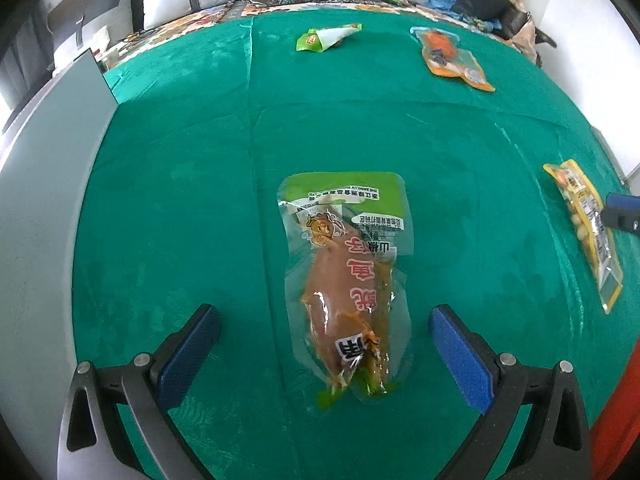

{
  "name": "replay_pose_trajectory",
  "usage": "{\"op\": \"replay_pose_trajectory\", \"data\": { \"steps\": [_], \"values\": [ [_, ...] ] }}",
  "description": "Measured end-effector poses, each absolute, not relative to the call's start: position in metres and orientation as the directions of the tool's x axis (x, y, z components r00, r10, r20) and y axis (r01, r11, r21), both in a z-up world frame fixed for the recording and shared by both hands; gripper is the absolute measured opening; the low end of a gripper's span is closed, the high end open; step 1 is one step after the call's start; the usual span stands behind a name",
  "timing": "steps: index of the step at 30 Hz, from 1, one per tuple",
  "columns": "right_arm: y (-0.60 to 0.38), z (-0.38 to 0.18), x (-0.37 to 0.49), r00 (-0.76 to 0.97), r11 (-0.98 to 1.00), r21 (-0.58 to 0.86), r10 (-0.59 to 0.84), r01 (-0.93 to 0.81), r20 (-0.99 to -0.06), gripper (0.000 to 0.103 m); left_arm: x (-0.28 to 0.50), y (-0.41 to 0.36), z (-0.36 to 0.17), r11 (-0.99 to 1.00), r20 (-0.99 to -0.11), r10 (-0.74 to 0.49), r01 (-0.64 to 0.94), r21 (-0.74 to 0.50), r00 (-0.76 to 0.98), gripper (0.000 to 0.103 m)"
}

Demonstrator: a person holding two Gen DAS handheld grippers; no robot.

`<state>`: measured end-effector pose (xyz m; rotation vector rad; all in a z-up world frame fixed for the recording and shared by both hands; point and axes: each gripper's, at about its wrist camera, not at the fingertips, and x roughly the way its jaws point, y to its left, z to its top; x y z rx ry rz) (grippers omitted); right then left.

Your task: Organize snacks

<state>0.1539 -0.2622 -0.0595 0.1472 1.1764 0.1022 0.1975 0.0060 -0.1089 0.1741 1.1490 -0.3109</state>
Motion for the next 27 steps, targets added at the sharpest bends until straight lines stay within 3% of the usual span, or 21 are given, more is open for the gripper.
{"op": "replay_pose_trajectory", "data": {
  "steps": [3, 5, 6, 8, 10, 14, 20, 27],
  "values": [
    [-0.255, -0.081, 0.162, 0.258, 0.985, 0.167, 0.171, -0.039, -0.951, 0.090, 0.198, 0.002, -0.111, 0.953, -0.914, -0.130, 0.302, -0.009, 0.383, 0.099],
    [-0.247, -0.093, 0.162, 0.229, 0.986, 0.159, 0.168, -0.058, -0.959, 0.091, 0.197, 0.004, -0.107, 0.961, -0.902, -0.129, 0.277, -0.011, 0.411, 0.084],
    [-0.242, -0.092, 0.162, 0.259, 0.991, 0.116, 0.129, -0.068, -0.957, 0.089, 0.196, 0.006, -0.103, 0.962, -0.892, -0.140, 0.274, -0.020, 0.429, 0.056],
    [-0.242, -0.093, 0.160, 0.275, 0.994, 0.105, 0.113, -0.042, -0.955, 0.086, 0.197, 0.015, -0.097, 0.966, -0.885, -0.160, 0.253, -0.049, 0.438, 0.051],
    [-0.250, -0.086, 0.155, 0.311, 0.984, 0.178, 0.171, -0.008, -0.935, 0.057, 0.194, 0.032, -0.091, 0.968, -0.872, -0.211, 0.221, -0.123, 0.441, 0.033],
    [-0.263, -0.077, 0.142, 0.319, 0.976, 0.216, 0.198, 0.021, -0.927, 0.057, 0.182, 0.060, -0.085, 0.961, -0.846, -0.278, 0.144, -0.238, 0.455, 0.029],
    [-0.269, -0.046, 0.128, 0.385, 0.916, 0.398, 0.352, 0.043, -0.853, 0.057, 0.153, 0.092, -0.067, 0.917, -0.780, -0.372, 0.065, -0.395, 0.504, 0.029],
    [-0.198, 0.011, 0.143, 0.417, 0.849, 0.518, 0.509, -0.100, -0.753, 0.057, 0.121, 0.158, 0.012, 0.813, -0.604, -0.450, 0.022, -0.581, 0.657, 0.029]
  ]
}}
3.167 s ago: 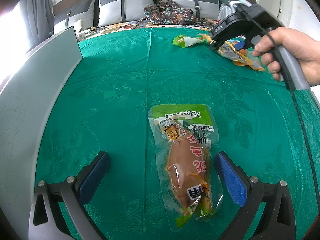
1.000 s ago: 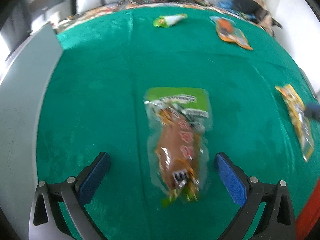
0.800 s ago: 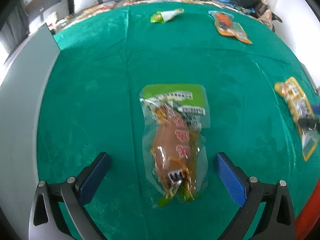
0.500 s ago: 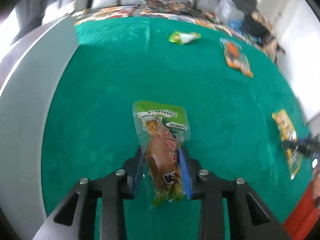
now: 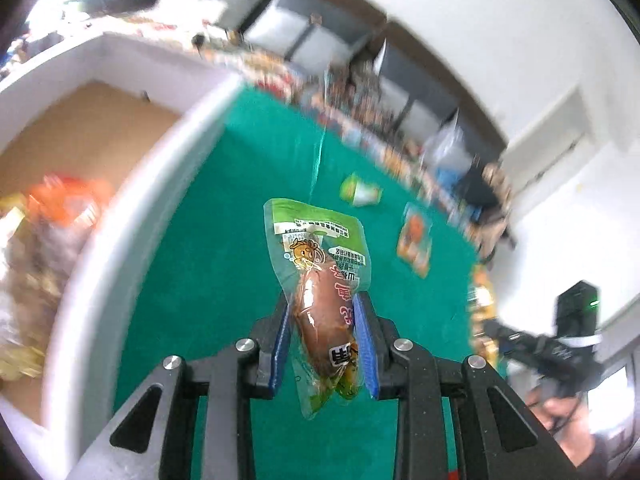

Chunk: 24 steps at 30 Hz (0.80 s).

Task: Organize snacks
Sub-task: 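Carry both packs over the box and open both tools to drop them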

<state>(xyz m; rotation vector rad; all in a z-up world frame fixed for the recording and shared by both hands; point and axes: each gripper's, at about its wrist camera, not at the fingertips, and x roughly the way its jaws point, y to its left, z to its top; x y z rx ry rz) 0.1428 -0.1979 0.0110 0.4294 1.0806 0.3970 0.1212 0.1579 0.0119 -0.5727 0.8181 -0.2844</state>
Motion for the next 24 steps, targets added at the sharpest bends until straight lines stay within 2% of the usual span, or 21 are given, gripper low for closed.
{"op": "replay_pose_trajectory", "data": {
  "steps": [4, 7, 11, 12, 13, 15, 20, 24],
  "values": [
    [-0.113, 0.048, 0.169, 0.385, 0.784, 0.575, 0.618, -0.236, -0.685, 0.057, 0.111, 0.223, 0.055, 0.833, -0.572, -0.355, -0.027, -0.552, 0.739, 0.029],
    [-0.031, 0.075, 0.186, 0.335, 0.729, 0.591, 0.685, -0.346, -0.648, 0.057, 0.103, 0.280, 0.068, 0.875, -0.612, -0.200, -0.142, -0.463, 0.765, 0.030],
    [0.080, 0.097, 0.192, 0.256, 0.656, 0.570, 0.737, -0.495, -0.626, 0.059, 0.088, 0.346, 0.056, 0.886, -0.698, 0.032, -0.344, -0.311, 0.715, 0.031],
    [0.105, 0.097, 0.192, 0.240, 0.639, 0.565, 0.746, -0.522, -0.621, 0.063, 0.084, 0.356, 0.051, 0.881, -0.718, 0.072, -0.382, -0.280, 0.693, 0.041],
    [0.127, 0.095, 0.191, 0.229, 0.626, 0.561, 0.752, -0.541, -0.618, 0.065, 0.081, 0.365, 0.045, 0.871, -0.737, 0.110, -0.421, -0.251, 0.667, 0.060],
    [0.164, 0.085, 0.189, 0.200, 0.611, 0.572, 0.759, -0.547, -0.619, 0.072, 0.068, 0.385, 0.033, 0.842, -0.760, 0.174, -0.495, -0.215, 0.626, 0.083],
    [0.174, 0.071, 0.194, 0.191, 0.614, 0.607, 0.765, -0.504, -0.615, 0.073, 0.039, 0.391, 0.021, 0.819, -0.744, 0.181, -0.517, -0.248, 0.644, 0.083],
    [0.124, 0.059, 0.190, 0.324, 0.713, 0.460, 0.671, -0.529, -0.667, 0.074, 0.040, 0.357, 0.027, 0.857, -0.712, 0.114, -0.432, -0.283, 0.693, 0.083]
  ]
}}
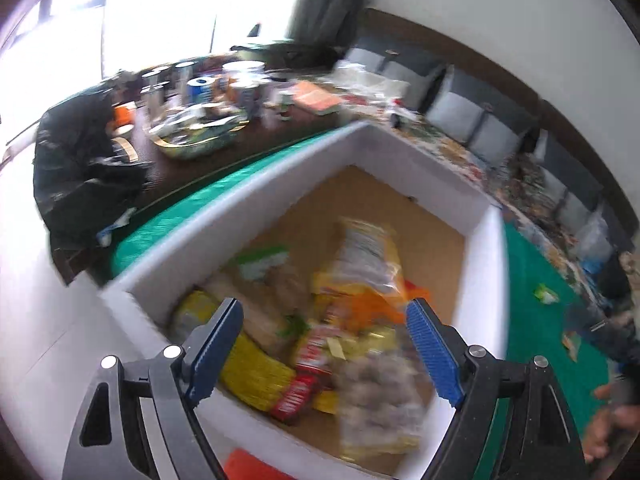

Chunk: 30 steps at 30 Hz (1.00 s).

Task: Organize snacks
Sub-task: 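Carry both packs over the box and open both tools to drop them, then withdraw both tools from the box back over the table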

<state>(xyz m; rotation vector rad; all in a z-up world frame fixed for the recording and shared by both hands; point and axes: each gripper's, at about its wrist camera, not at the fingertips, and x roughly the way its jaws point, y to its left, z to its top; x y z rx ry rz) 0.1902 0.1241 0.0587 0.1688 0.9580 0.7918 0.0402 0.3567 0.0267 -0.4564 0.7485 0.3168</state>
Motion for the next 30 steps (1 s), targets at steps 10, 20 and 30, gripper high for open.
{"op": "replay_pose_trajectory", "data": {
  "steps": [10, 20, 30],
  "values": [
    [-0.130, -0.059, 0.150, 0.584, 0.978, -0.038, 0.092, -0.207, -0.807, 0.074, 0.072, 0.174, 0.056, 0.942, -0.625, -0.215, -0.008, -0.334, 0.751, 0.103],
    [-0.289, -0.094, 0.107, 0.581, 0.993, -0.034, -0.093, 0.111, -0.808, 0.074, 0.139, 0.015, -0.034, 0.972, -0.784, -0.235, 0.161, -0.174, 0.575, 0.103],
    [-0.293, -0.096, 0.105, 0.597, 0.990, 0.012, -0.076, 0.143, -0.799, 0.082, 0.182, -0.033, -0.087, 0.979, -0.826, -0.132, 0.205, -0.021, 0.548, 0.102]
  ]
}}
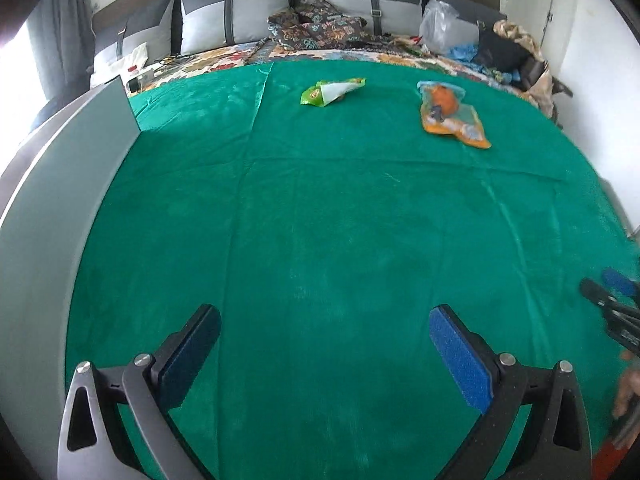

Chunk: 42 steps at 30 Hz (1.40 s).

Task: Organize snacks
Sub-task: 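Withdraw both tools from the box back over the table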

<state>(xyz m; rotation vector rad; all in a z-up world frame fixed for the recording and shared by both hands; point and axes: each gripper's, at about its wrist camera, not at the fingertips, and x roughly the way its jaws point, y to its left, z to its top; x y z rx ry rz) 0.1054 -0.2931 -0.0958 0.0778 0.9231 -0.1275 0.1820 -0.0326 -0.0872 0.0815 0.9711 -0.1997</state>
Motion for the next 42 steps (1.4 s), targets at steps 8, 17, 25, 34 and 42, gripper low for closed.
{"op": "replay_pose_trajectory", "data": {
  "steps": [8, 17, 25, 34, 42],
  "values": [
    [-0.293, -0.098, 0.106, 0.595, 0.990, 0.009, -0.075, 0.138, -0.800, 0.084, 0.218, -0.025, -0.109, 0.989, -0.841, -0.091, 0.151, -0.011, 0.533, 0.103],
    [-0.292, -0.098, 0.105, 0.597, 0.990, 0.010, -0.076, 0.140, -0.799, 0.085, 0.216, -0.017, -0.112, 0.995, -0.811, -0.066, 0.104, -0.006, 0.582, 0.103],
    [-0.292, -0.098, 0.105, 0.597, 0.990, 0.011, -0.076, 0.140, -0.798, 0.085, 0.217, -0.016, -0.111, 0.995, -0.811, -0.067, 0.103, -0.008, 0.581, 0.103],
    [-0.292, -0.098, 0.105, 0.599, 0.990, 0.011, -0.077, 0.142, -0.797, 0.085, 0.216, -0.017, -0.111, 0.995, -0.811, -0.063, 0.101, -0.005, 0.581, 0.103],
    [-0.292, -0.098, 0.105, 0.600, 0.990, 0.012, -0.077, 0.143, -0.797, 0.085, 0.216, -0.017, -0.111, 0.995, -0.811, -0.063, 0.101, -0.005, 0.581, 0.103]
  ]
}}
